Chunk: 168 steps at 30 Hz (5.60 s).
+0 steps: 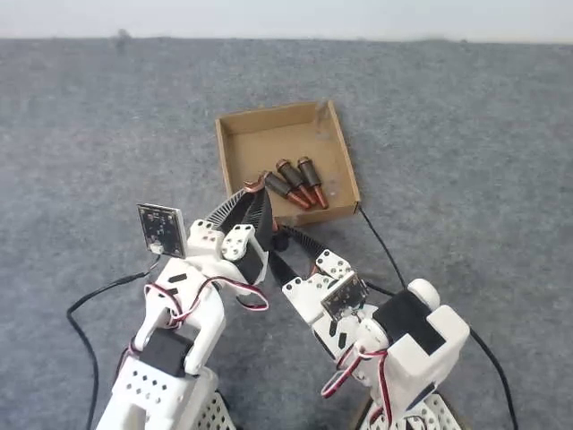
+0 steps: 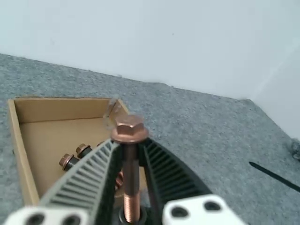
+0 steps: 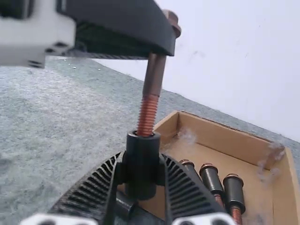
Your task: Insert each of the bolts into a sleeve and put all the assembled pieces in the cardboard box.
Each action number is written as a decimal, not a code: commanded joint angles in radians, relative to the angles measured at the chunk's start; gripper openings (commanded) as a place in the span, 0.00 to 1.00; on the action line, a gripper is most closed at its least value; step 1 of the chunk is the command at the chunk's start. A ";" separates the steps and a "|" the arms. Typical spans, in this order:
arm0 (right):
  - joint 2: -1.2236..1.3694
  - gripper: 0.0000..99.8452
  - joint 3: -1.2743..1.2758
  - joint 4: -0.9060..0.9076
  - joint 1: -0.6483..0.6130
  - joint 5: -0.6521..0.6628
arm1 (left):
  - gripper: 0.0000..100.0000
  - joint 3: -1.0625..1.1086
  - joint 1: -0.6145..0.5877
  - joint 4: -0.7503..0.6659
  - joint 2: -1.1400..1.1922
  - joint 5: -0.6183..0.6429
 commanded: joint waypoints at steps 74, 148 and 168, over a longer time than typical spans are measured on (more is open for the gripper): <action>-0.007 0.01 -0.051 -0.002 0.101 0.006 | 0.19 0.101 0.028 0.041 -0.178 0.051; -0.185 0.01 -1.126 1.890 0.384 0.009 | 0.01 0.122 -0.583 0.666 -0.279 -0.451; 0.183 0.14 -1.714 2.434 0.381 0.037 | 0.01 0.122 -0.583 0.664 -0.279 -0.453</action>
